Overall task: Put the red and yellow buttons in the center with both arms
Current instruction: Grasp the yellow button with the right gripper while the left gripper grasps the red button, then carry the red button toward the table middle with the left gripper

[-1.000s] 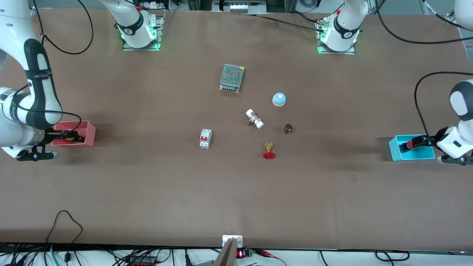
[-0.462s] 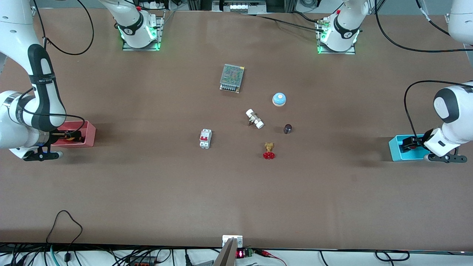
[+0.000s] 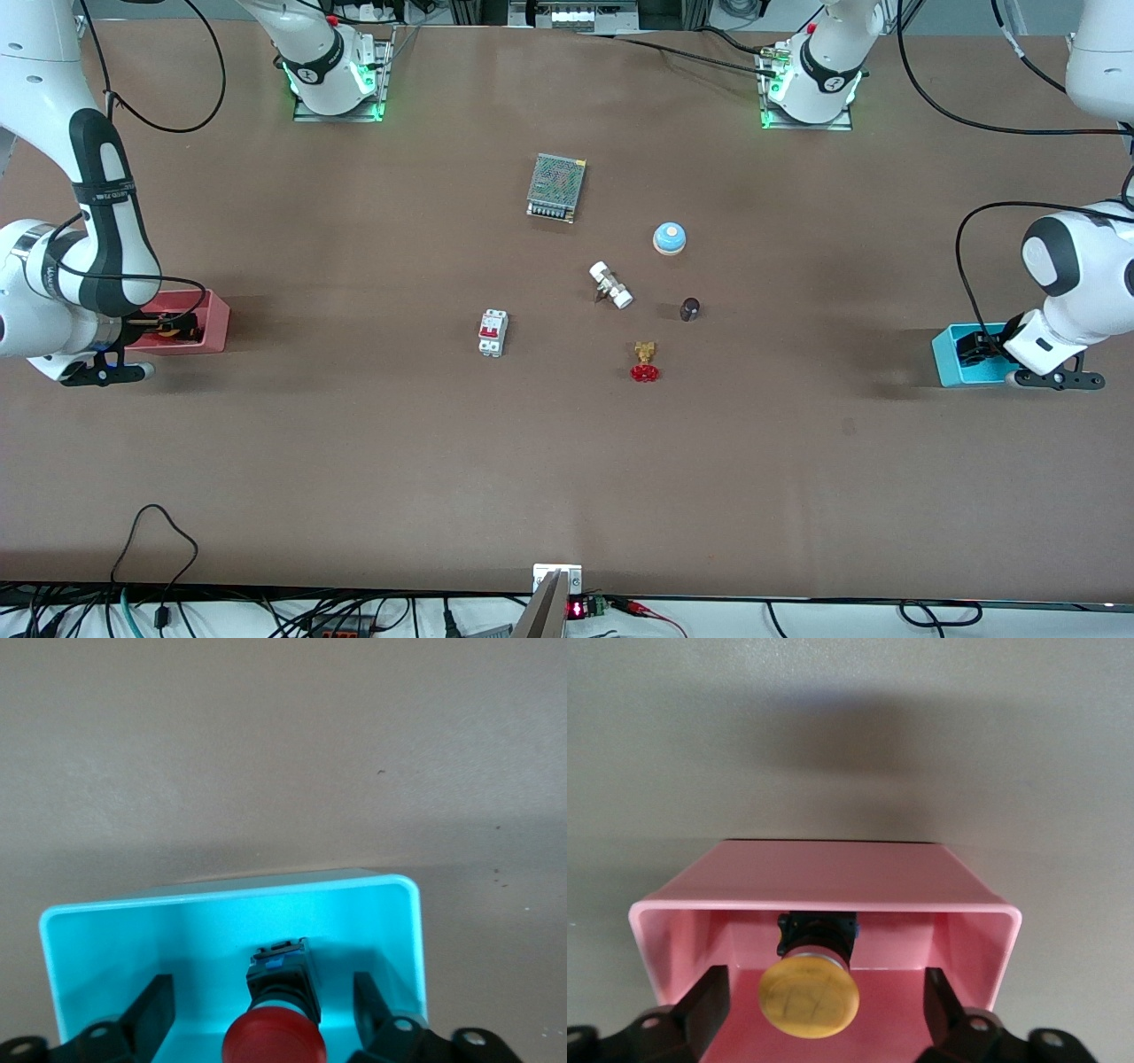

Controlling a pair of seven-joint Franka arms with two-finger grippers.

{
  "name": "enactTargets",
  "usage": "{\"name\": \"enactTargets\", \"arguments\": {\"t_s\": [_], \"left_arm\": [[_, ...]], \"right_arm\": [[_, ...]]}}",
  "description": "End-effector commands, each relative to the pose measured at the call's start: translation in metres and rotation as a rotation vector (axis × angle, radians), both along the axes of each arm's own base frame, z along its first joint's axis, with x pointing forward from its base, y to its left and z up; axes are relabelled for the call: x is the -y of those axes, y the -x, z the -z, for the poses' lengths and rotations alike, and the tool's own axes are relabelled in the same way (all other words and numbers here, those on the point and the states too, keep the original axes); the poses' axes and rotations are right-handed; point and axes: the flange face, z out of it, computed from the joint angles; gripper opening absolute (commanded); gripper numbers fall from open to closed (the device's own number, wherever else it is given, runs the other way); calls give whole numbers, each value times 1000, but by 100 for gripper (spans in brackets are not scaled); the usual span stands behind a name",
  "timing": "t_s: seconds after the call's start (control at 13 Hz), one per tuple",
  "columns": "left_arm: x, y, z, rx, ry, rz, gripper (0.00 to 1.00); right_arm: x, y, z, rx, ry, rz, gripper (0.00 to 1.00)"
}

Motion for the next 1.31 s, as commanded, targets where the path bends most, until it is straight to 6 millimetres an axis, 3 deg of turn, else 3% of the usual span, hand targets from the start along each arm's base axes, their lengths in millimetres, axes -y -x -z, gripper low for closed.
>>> {"name": "enactTargets", "arguments": {"t_s": [0.0, 0.23, 0.46, 0.77, 1.0, 1.15, 1.23], "left_arm": [[-1, 2, 1, 8, -1, 26, 60], [-1, 0, 0, 10, -3, 37, 29], [-3, -2, -9, 15, -9, 72, 26], [2, -11, -83, 32, -39, 143, 26], [23, -32, -147, -78, -4, 158, 27], [62, -42, -169, -134, 35, 169, 27], [84, -45, -171, -145, 49, 148, 27]], "right_arm": [[-1, 0, 2, -11, -1, -19, 87], [-2, 0, 1, -17, -2, -16, 71], [-2, -1, -1, -9, -3, -12, 65], [-2, -3, 4, -6, -2, -12, 65], [-3, -5, 4, -1, -4, -9, 65], [-2, -5, 4, 0, -5, -7, 61], [-2, -5, 5, 0, -5, -9, 60]]}}
